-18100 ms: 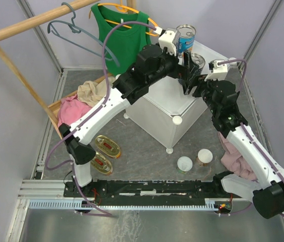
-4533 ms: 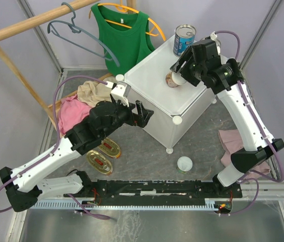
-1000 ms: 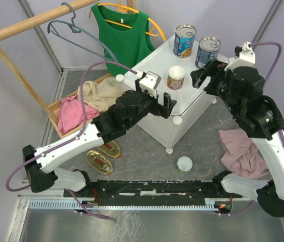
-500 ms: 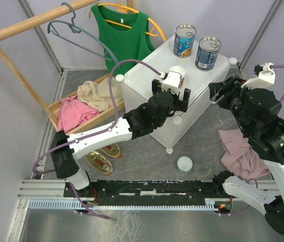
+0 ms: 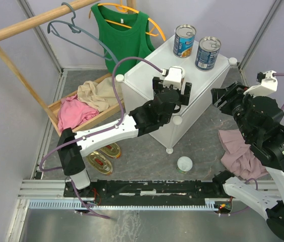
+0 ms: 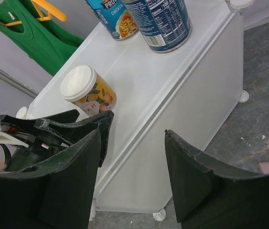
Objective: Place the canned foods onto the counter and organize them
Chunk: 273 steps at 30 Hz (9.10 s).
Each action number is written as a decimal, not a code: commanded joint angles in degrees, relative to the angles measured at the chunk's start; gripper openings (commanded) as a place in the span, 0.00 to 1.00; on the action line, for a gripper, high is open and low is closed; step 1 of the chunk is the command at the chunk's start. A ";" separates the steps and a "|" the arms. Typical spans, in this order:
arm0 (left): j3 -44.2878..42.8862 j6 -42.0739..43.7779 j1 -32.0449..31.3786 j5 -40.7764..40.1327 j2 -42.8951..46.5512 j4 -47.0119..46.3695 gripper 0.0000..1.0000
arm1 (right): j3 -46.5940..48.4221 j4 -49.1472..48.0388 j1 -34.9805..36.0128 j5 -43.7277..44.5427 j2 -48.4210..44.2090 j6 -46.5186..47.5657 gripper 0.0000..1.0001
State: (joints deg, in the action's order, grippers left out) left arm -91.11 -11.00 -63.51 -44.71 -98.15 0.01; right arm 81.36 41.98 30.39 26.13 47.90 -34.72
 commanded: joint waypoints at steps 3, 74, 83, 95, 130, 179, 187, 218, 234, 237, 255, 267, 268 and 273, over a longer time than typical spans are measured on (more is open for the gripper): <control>-3.74 2.19 1.34 -0.82 -0.89 -3.24 0.93 | -0.40 -1.81 0.35 1.60 -0.88 0.02 0.64; -17.72 9.93 19.73 25.97 -14.03 -1.02 0.75 | -1.15 -6.36 0.30 2.06 5.19 2.51 0.64; -20.31 10.13 20.41 26.49 -15.99 -0.10 0.75 | -1.10 -6.47 0.30 2.28 5.62 2.97 0.64; -20.27 9.34 21.71 26.55 -16.19 -0.01 0.75 | -1.21 -6.99 0.32 2.37 6.37 3.34 0.64; -9.58 6.39 18.75 26.01 -2.14 4.99 0.99 | -2.44 -3.12 0.28 1.72 5.02 0.67 0.64; 56.24 -11.55 -17.45 18.66 41.01 -5.67 0.98 | -27.47 11.70 0.28 4.00 -10.91 -12.41 0.65; 57.62 -11.47 -19.32 19.82 28.14 -17.77 0.98 | -36.44 9.69 0.29 -0.80 -11.45 -19.95 0.65; 52.85 -6.69 -19.49 25.92 5.01 -36.74 1.00 | -52.76 1.87 0.33 -10.89 -11.68 -29.06 0.66; 48.80 -5.17 -19.42 27.40 -0.04 -37.05 0.99 | -56.42 -2.35 0.33 -13.54 -9.49 -29.52 0.65; 48.26 -5.16 -19.41 28.29 -0.99 -37.58 0.99 | -56.84 -2.35 0.33 -13.65 -9.41 -29.50 0.65; 43.24 -3.22 -19.30 28.95 -5.45 -37.23 0.99 | -58.57 -2.36 0.29 -15.70 -10.35 -29.62 0.64; 43.25 -4.29 -18.39 27.59 -7.48 -37.62 0.99 | -59.48 -3.19 0.34 -16.98 -10.57 -29.62 0.63; 43.22 -4.29 -18.33 27.57 -7.54 -37.77 0.99 | -59.50 -3.27 0.29 -17.05 -10.55 -29.54 0.63; 43.07 -4.29 -18.19 27.44 -7.76 -38.53 0.99 | -59.57 -3.22 0.35 -17.38 -10.52 -29.57 0.63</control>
State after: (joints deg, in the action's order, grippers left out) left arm -46.35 -16.23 -81.93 -16.25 -105.41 -34.46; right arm 22.22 40.64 30.39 9.02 37.60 -63.81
